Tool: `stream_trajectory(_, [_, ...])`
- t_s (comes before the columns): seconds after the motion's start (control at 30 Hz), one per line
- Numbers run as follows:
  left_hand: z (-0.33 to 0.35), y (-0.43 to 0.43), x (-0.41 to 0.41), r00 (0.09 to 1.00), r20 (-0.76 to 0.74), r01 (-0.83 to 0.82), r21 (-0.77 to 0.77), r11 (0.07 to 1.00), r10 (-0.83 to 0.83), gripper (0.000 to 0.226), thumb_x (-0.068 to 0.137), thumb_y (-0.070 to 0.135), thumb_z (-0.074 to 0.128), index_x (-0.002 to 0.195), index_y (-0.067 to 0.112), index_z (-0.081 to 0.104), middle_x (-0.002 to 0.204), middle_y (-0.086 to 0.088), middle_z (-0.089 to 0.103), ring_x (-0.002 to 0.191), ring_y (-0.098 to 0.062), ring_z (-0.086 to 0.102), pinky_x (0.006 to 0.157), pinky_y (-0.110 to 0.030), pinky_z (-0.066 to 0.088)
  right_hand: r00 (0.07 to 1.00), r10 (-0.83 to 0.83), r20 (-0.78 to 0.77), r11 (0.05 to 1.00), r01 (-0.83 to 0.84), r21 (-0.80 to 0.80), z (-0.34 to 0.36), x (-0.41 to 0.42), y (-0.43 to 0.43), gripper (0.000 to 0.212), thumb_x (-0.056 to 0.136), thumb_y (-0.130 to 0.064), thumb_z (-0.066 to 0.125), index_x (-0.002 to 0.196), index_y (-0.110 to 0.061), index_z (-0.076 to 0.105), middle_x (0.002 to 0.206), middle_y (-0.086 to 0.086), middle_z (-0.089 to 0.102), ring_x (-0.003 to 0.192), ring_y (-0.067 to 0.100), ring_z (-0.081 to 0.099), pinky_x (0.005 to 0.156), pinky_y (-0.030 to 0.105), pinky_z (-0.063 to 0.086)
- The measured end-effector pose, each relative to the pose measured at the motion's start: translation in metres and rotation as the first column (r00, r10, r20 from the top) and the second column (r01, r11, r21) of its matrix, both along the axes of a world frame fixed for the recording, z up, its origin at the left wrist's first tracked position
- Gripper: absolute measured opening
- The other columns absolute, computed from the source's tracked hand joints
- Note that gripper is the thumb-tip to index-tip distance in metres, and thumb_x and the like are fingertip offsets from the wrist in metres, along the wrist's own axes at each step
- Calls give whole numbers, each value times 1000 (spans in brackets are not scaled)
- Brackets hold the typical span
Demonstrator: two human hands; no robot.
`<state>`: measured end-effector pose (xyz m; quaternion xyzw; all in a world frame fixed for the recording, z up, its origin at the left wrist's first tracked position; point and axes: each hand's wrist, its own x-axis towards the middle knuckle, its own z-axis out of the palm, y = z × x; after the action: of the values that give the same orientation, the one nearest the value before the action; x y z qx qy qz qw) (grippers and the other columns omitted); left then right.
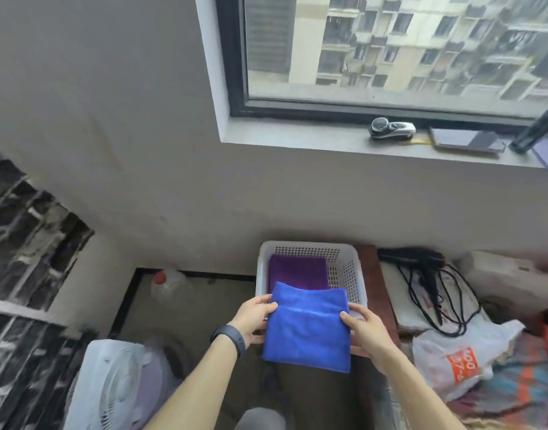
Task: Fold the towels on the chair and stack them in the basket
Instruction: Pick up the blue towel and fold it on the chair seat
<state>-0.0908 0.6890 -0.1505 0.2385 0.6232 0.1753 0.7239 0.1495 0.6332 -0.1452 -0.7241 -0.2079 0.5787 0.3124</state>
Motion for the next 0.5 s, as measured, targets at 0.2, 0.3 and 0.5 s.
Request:
stream_trajectory(0.2, [-36,76,26,994,-1,-111,-32,993,111,32,94,5,54,122,19,63,108,-8,72,87,-25,69,62,-30,56,1000,8,30,999,-7,-43,-37,16,82,23,100,-19,59,121,-25,59,111,-5,67,94,15,69,55,26,56])
stream_trajectory(0.3, [-63,104,32,993,-53,-103,3,995,103,47,89,-5,56,132,12,57,114,-11,70,98,-29,69,77,-38,58,999,18,29,998,-16,-69,-63,22,117,24,101,-18,57,123,-27,57,113,-2,68,93,15,69,57,30,57])
stream_trajectory(0.5, [-93,137,36,945,-307,140,74,987,-110,60,88,6,64,144,17,46,97,6,66,105,-23,65,98,-39,51,995,92,43,990,-87,-115,-116,29,154,35,101,-21,56,134,-28,51,110,-2,69,95,21,71,72,49,62])
